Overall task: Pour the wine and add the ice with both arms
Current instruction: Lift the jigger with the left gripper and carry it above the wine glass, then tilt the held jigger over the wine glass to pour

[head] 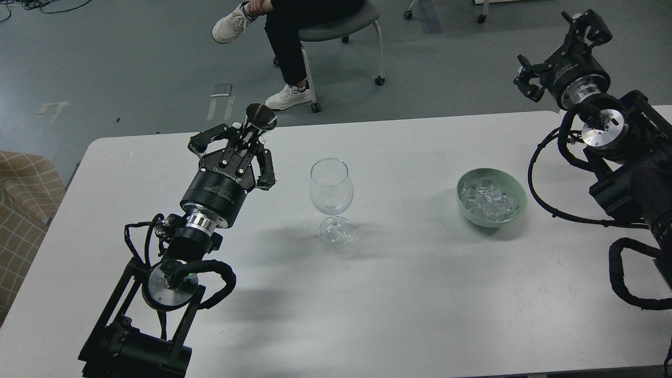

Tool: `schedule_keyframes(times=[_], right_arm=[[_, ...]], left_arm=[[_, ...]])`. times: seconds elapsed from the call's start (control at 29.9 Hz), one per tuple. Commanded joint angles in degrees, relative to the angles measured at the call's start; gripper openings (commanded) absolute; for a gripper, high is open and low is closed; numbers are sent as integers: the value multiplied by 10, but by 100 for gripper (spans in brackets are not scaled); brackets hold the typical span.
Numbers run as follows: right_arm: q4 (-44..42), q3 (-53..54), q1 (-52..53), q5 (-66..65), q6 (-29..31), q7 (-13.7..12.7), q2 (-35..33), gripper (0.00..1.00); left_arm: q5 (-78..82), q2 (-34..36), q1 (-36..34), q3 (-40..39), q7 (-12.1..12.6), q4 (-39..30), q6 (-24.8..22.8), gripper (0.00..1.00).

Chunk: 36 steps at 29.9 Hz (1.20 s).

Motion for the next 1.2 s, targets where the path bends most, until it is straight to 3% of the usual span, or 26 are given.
schedule_keyframes(times=[0.0,0.23,1.17], right_arm=[[-1,0,0,0,0,0,-1,100],[-1,0,0,0,1,-1,-1,100],[-1,0,-8,0,2,0,-2,100]], left_arm=[[11,-2,-4,2,1,-4,0,0],[98,3,-15,36,-1,-4,-1,0],[204,5,-50,72,-3,12,-4,1]])
